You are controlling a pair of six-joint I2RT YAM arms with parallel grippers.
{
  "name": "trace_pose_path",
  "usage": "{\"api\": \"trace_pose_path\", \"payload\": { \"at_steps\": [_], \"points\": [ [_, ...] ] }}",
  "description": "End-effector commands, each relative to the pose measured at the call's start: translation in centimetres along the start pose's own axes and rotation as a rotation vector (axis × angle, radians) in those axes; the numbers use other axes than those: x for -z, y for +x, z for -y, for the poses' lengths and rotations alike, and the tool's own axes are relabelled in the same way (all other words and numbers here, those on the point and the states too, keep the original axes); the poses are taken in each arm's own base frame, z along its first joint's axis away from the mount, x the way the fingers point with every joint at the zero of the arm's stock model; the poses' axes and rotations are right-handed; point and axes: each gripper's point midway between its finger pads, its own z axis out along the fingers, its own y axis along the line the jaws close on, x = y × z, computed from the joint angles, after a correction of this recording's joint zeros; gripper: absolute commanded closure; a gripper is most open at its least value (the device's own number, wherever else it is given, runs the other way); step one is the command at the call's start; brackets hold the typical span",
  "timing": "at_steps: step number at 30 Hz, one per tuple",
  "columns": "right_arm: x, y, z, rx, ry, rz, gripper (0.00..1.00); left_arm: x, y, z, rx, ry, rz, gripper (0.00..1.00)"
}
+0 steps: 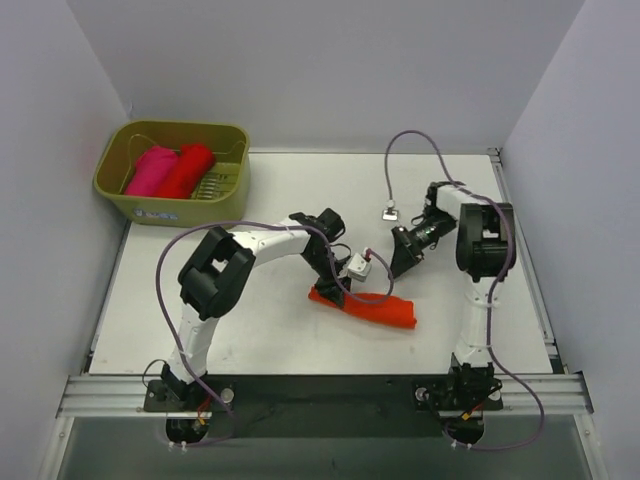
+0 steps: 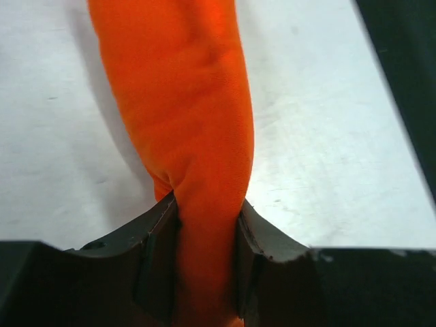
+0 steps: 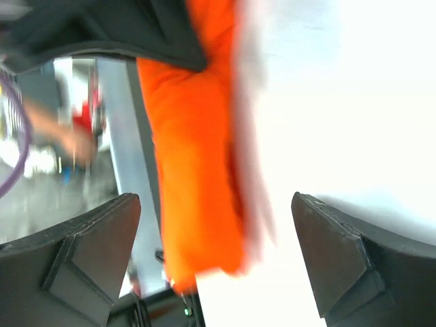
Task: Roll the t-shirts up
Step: Roll the T-shirt to the center of the board.
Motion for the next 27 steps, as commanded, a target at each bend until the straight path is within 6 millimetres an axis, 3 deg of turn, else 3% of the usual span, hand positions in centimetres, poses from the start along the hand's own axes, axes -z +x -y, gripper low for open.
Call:
{"api": "trace_pose_path", "payload": {
  "at_steps": [1, 3, 5, 6, 7, 8, 9, 10, 11, 12, 14, 15, 16, 19, 22, 27],
  "points": [
    [6.6, -2.2, -3.4, -0.016, 0.084, 0.26, 0.0, -0.1, -0.3, 6.2, 0.222, 0.276, 0.055, 0.72],
    [8.5, -2.0, -4.2, 0.062, 0.164, 0.284, 0.0, -0.4, -0.5, 5.9, 0.255, 0.307, 0.066, 0.72],
    [8.5, -0.6, -4.1, 0.089, 0.265, 0.248, 0.0, -0.5, -0.6, 6.1, 0.307, 0.356, 0.073, 0.72],
    [10.4, -2.0, -4.3, 0.25, 0.437, 0.288, 0.0, -0.5, -0.6, 6.1, 0.327, 0.37, 0.073, 0.72],
    [9.4, -0.6, -3.6, 0.245, 0.494, 0.286, 0.0, -0.6, -0.7, 6.5, 0.356, 0.39, 0.069, 0.72],
    [9.8, -0.7, -3.2, 0.301, 0.607, 0.289, 0.0, -0.9, -0.2, 6.4, 0.379, 0.402, 0.064, 0.72],
    [13.8, -3.0, -3.9, 0.474, 0.911, 0.369, 0.0, -0.9, -0.3, 6.3, 0.39, 0.404, 0.064, 0.72],
    [14.8, -3.4, -4.2, 0.558, 1.054, 0.391, 0.0, -1.0, -0.1, 6.2, 0.404, 0.404, 0.056, 0.72],
    [12.3, -1.4, -2.7, 0.595, 1.098, 0.371, 0.0, -1.2, 0.2, 6.1, 0.437, 0.409, 0.047, 0.72],
    [13.7, -3.9, -5.9, 0.837, 1.271, 0.395, 0.0, -1.3, 0.2, 6.1, 0.453, 0.41, 0.046, 0.71],
    [11.4, -3.5, -6.6, 0.927, 1.304, 0.394, 0.0, -1.5, 0.6, 5.7, 0.511, 0.401, 0.039, 0.7],
    [10.1, -3.7, -8.6, 0.994, 1.287, 0.414, 0.0, -1.6, 0.7, 5.7, 0.529, 0.402, 0.039, 0.7],
    [8.5, -3.4, -9.4, 1.028, 1.223, 0.405, 0.0, -1.7, 0.9, 5.5, 0.541, 0.397, 0.039, 0.7],
    [4.1, -1.2, -11.7, 1.097, 1.032, 0.349, 0.0, -2.1, 1.4, 5.4, 0.627, 0.397, 0.019, 0.69],
    [1.1, 0.9, -12.9, 1.121, 0.903, 0.291, 0.0, -2.3, 2.3, 5.3, 0.68, 0.388, 0.014, 0.69],
    [-1.3, 4.8, -13.9, 1.115, 0.78, 0.142, 0.04, -2.3, 3.0, 5.5, 0.746, 0.383, 0.024, 0.68]
  ]
}}
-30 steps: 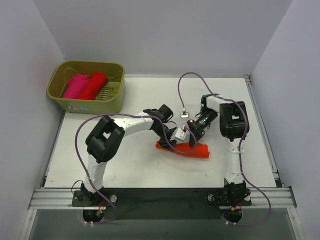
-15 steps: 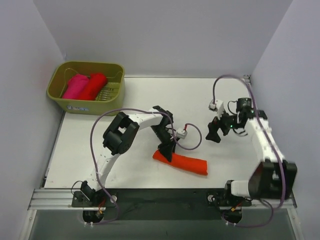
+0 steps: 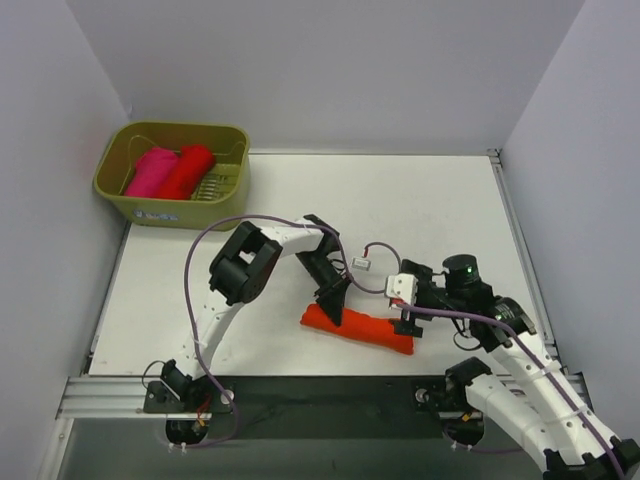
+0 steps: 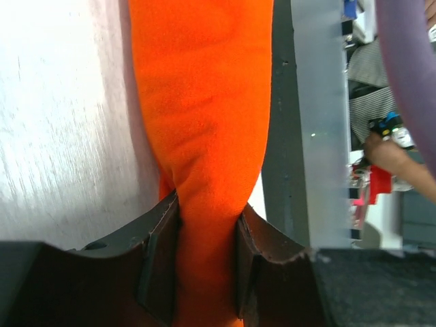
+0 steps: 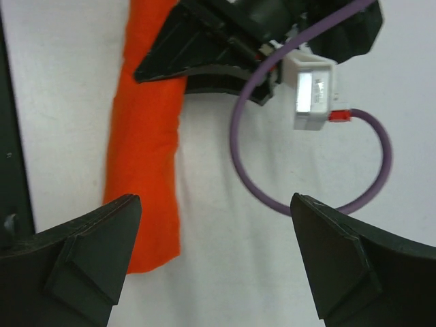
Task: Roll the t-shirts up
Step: Roll the T-shirt to the center of the board.
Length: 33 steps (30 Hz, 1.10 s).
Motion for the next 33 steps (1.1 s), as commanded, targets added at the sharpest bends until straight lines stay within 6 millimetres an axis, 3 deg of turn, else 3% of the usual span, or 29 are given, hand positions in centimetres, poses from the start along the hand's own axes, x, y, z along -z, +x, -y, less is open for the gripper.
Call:
{"api": "trace_pose_path", "payload": {
  "at_steps": [1, 4, 8, 13, 20, 27, 33],
  "points": [
    [1.6, -0.3, -4.2, -0.003, -0.165, -0.016, 0.04, -0.3, 1.9, -1.9, 0.077, -0.033, -0.028, 0.68],
    [2.3, -0.2, -6.8, 0.036, -0.276, 0.004, 0.01, -0.5, 2.6, -2.2, 0.124, -0.032, -0.029, 0.68],
    [1.0, 1.6, -9.2, 0.082, -0.412, -0.022, 0.0, -0.7, 2.9, -2.5, 0.152, -0.038, -0.02, 0.67],
    [-1.5, 4.0, -9.1, 0.12, -0.465, -0.129, 0.0, -0.9, 3.0, -2.5, 0.159, -0.032, -0.013, 0.67],
    [-4.6, 5.4, -9.0, 0.106, -0.491, -0.192, 0.0, -0.6, 2.8, -2.6, 0.163, -0.045, 0.008, 0.67],
    [-6.0, 6.8, -10.3, 0.11, -0.52, -0.263, 0.0, -0.1, 2.0, -2.7, 0.16, -0.053, 0.038, 0.66],
    [-7.3, 9.6, -10.4, 0.155, -0.488, -0.41, 0.03, 0.3, 1.7, -2.6, 0.151, -0.049, 0.052, 0.65]
  ]
}}
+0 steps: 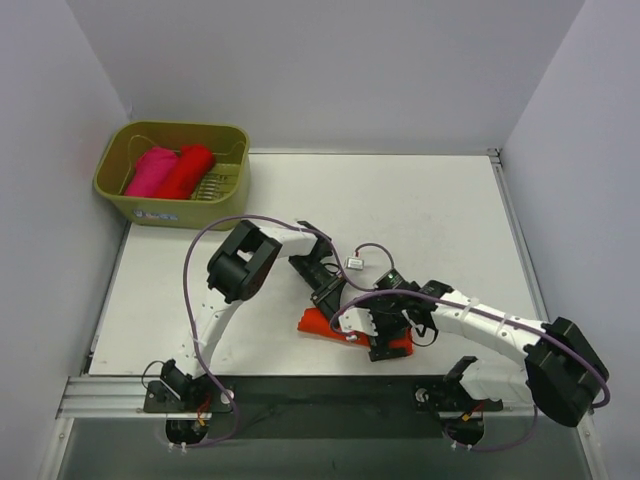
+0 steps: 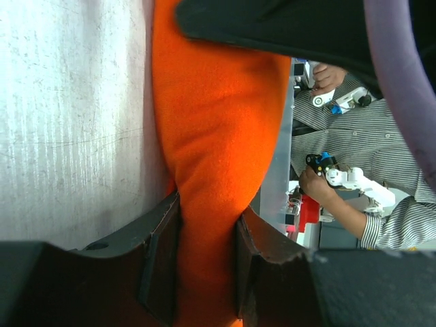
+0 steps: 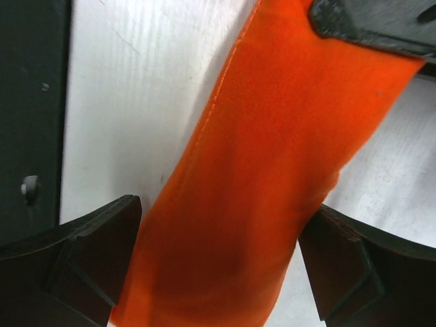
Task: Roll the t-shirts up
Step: Roll the T-shirt to the center of the board.
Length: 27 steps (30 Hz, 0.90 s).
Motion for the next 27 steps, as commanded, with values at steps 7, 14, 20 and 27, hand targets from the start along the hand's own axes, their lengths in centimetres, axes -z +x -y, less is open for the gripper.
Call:
{"api": "trace_pose_path", "payload": {
  "at_steps": [7, 14, 20, 27],
  "points": [
    [-2.0, 3.3, 1.7, -0.064, 0.031, -0.211, 0.44, 2.9, -0.2, -1.5, -0.138, -0.209, -0.004, 0.27],
    [-2.1, 3.4, 1.6, -0.024, 0.038, -0.2, 0.48, 13.8, -6.2, -1.5, -0.181, -0.717, 0.434, 0.03],
    [-2.1, 3.6, 1.7, 0.006, 0.05, -0.203, 0.53, 19.5, -4.8, 1.8, -0.236, -0.883, 0.609, 0.03],
    [-2.6, 3.7, 1.8, 0.002, 0.05, -0.196, 0.52, 14.8, -3.3, 5.9, -0.438, -0.691, 0.61, 0.03]
  ]
}}
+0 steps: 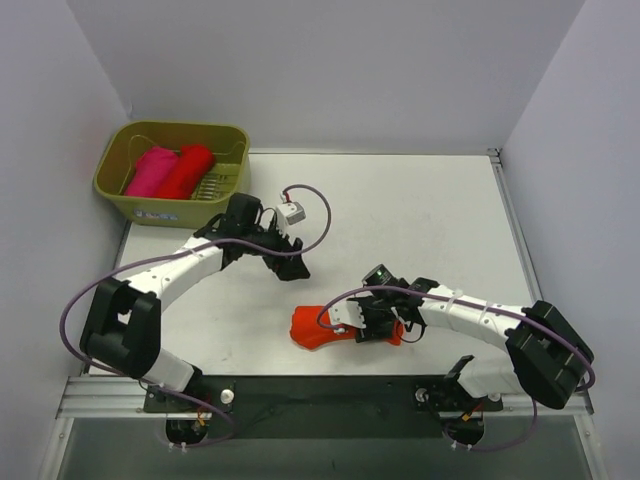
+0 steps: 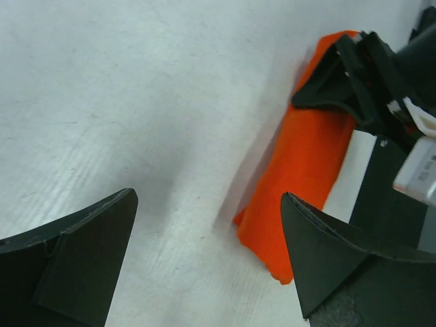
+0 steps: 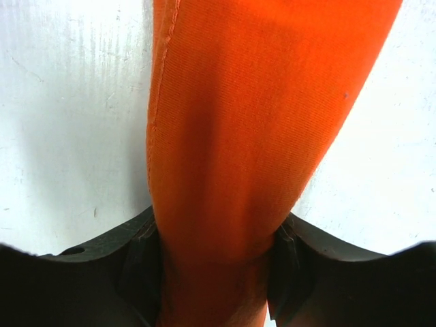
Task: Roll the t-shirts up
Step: Roll the T-shirt to the center of the board, then pick up the T-shirt from the center of the board.
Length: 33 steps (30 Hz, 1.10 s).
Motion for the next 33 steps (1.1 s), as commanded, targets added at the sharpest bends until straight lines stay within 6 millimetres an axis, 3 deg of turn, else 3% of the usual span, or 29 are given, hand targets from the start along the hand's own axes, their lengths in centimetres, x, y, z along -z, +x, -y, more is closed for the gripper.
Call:
{"api": "trace_pose_path", "payload": {
  "at_steps": [1, 2, 3, 4, 7, 21, 27, 33],
  "points": [
    [-0.8, 3.3, -1.7, -0.001, -0.041, -0.122, 0.51, -1.3, 0.2, 4.0, -0.082, 0.154, 0.075, 0.03],
    [-0.8, 3.4, -1.7, -0.005, -0.039, -0.122, 0.5, -1.6, 0.4, 4.6, -0.089, 0.172, 0.092, 0.03],
    [-0.8, 3.3, -1.5, -0.009, -0.032, -0.12, 0.5, -1.9, 2.0, 4.9, -0.089, 0.177, 0.089, 0.03],
    [-0.8, 3.3, -1.5, -0.01, -0.034, -0.116, 0.49, -2.6, 1.3, 5.8, -0.152, 0.189, 0.128, 0.03],
    [-0.9, 3.1, -1.3, -0.006, -0.03, -0.108, 0.49, -4.0, 1.8, 7.0, -0.239, 0.19, 0.167, 0.03],
    [-0.7, 2.8, -1.4, -0.084, -0.025, -0.075, 0.48, -8.1, 5.4, 12.5, -0.448, 0.283, 0.239, 0.03],
    [-0.6, 2.6, -1.5, -0.085, -0.026, -0.065, 0.48, -9.4, 6.1, 11.4, -0.557, 0.166, 0.235, 0.03],
    [-0.7, 2.6, -1.3, -0.088, -0.022, -0.069, 0.49, -10.2, 7.9, 11.0, -0.638, 0.203, 0.165, 0.03]
  ]
}}
